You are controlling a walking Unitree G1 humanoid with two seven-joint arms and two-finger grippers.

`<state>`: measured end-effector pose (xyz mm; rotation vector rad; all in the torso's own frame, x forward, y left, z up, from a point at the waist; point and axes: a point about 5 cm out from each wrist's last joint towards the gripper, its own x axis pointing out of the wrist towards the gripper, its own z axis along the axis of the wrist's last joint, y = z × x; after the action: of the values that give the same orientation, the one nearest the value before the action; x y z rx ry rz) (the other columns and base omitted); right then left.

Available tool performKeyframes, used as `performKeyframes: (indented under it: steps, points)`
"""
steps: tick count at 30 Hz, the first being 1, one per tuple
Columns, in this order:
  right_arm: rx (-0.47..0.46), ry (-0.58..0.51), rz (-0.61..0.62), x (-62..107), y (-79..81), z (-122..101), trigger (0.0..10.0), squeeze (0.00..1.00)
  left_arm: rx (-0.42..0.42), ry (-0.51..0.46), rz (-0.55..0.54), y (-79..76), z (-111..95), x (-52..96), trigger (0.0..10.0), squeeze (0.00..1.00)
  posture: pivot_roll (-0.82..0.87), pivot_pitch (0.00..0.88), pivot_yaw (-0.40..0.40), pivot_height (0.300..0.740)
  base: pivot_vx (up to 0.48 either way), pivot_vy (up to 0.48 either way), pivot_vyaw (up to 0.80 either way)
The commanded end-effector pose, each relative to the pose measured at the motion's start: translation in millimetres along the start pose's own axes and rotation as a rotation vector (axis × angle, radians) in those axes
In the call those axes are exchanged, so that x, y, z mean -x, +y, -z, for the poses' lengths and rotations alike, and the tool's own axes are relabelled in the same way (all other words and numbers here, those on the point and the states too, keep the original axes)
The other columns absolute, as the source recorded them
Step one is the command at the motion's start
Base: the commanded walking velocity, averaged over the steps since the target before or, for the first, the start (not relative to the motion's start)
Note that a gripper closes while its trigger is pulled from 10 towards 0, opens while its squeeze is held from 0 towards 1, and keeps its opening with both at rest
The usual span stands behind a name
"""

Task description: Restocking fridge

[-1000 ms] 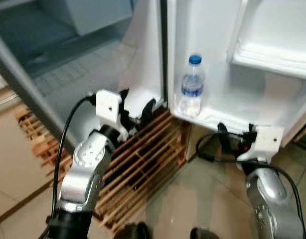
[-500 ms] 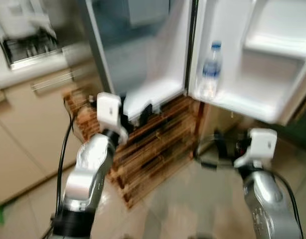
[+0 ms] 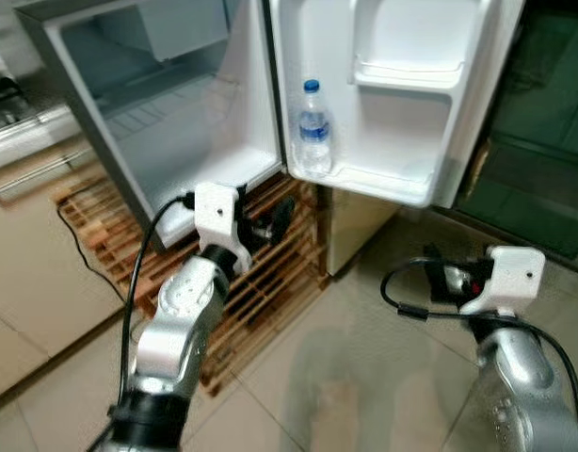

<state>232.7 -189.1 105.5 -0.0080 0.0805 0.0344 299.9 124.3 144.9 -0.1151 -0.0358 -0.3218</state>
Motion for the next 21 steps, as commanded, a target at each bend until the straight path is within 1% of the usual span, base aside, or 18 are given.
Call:
performKeyframes:
  steps: [1,3,4,5,8,11,12,14,17,21]
  points:
    - [0.057,0.021,-0.002,3.8,-6.6,5.9,10.0,0.00,0.000,0.015,-0.033,3.2,0.0,-4.0,10.0,0.00,-0.20,0.000,0.113,0.740,0.000,-0.480,0.00]
    - [0.055,0.040,0.015,7.1,-11.4,10.8,10.0,0.00,-0.010,0.043,-0.053,6.7,4.0,-4.8,10.0,0.00,-0.20,0.000,0.113,0.740,0.000,-0.480,0.00]
    - [0.049,0.043,0.033,7.7,-14.7,11.5,10.0,0.00,0.008,0.051,-0.067,8.8,5.8,-5.1,10.0,0.00,-0.20,0.000,0.113,0.740,0.000,-0.480,0.00]
    - [0.045,0.045,0.046,8.0,-16.8,11.6,10.0,0.00,0.022,0.055,-0.076,10.4,6.9,-5.4,10.0,0.00,-0.20,0.000,0.115,0.740,0.000,-0.480,0.80]
    - [0.062,0.030,0.095,4.5,-23.1,7.1,10.0,0.00,0.007,0.052,-0.093,12.2,6.4,-7.2,10.0,0.00,-0.20,0.000,0.115,0.740,0.000,-0.480,0.75]
    - [0.059,0.016,0.052,3.3,-15.2,5.1,10.0,0.00,0.007,0.048,-0.093,8.9,5.7,-11.3,10.0,0.00,-0.20,0.000,0.116,0.740,0.000,-0.480,0.67]
    - [0.059,0.016,0.052,3.3,-15.2,5.1,10.0,0.00,0.007,0.048,-0.093,8.9,5.7,-11.3,10.0,0.00,-0.20,0.000,0.116,0.740,0.000,-0.480,0.66]
    - [0.069,0.022,0.034,6.5,-11.9,8.4,10.0,0.00,0.005,0.054,-0.106,8.9,7.1,-12.3,10.0,0.00,-0.20,0.000,0.115,0.740,0.000,-0.480,0.64]
    - [0.066,0.028,0.033,8.6,-12.2,11.3,10.0,0.00,0.016,0.074,-0.106,9.8,10.6,-12.0,10.0,0.00,-0.20,0.000,0.115,0.740,0.000,-0.480,0.63]
    - [0.066,0.048,0.049,9.8,-15.5,18.0,10.0,0.00,0.026,0.076,-0.099,7.7,11.9,-12.4,10.0,0.00,-0.21,0.000,0.118,0.740,0.000,-0.480,0.63]
